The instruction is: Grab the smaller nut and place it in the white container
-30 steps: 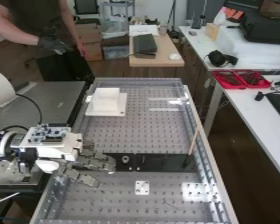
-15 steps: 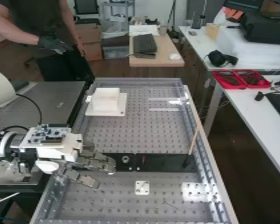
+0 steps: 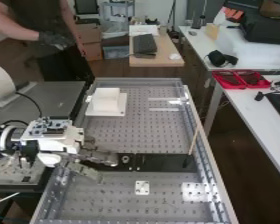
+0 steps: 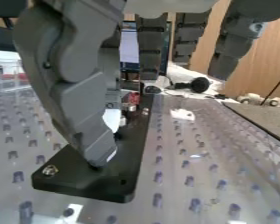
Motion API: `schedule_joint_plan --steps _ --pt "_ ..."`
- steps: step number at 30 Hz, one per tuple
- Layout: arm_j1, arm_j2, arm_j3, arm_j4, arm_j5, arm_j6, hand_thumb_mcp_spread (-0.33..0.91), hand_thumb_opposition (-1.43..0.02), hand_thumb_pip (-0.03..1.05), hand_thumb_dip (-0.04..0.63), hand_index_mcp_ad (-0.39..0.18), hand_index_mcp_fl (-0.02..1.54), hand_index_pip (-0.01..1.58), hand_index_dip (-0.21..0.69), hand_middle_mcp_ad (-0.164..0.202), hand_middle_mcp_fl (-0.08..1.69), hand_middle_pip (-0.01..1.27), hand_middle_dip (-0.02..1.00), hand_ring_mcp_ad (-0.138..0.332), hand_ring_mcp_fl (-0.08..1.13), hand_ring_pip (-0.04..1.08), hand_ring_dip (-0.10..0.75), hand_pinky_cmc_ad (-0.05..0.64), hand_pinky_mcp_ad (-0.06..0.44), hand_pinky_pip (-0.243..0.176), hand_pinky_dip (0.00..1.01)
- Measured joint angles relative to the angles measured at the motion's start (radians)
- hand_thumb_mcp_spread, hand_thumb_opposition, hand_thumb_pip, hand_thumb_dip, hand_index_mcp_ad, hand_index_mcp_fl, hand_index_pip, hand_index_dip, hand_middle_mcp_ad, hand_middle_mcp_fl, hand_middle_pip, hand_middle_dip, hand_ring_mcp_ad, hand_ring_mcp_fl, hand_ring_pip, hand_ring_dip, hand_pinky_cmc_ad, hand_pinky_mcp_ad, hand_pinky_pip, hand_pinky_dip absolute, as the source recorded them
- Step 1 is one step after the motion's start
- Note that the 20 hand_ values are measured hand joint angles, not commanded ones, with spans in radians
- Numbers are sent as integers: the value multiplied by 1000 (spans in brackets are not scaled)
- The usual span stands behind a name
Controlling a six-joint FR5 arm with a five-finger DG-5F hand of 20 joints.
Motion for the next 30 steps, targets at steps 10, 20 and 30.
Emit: schedule_joint_plan --steps 10,20,30 --pt "24 73 -2 -29 -12 -2 494 -1016 621 220 -208 443 1553 147 63 185 143 222 126 0 105 59 356 291 -10 251" --pt "118 221 -5 -122 -13 -5 494 -1016 621 220 -208 445 1553 143 59 185 143 222 122 0 105 59 356 291 -10 251" --pt "292 291 2 -203 44 11 494 -1016 621 216 -208 452 1557 157 59 215 143 222 119 5 105 59 360 291 -10 251"
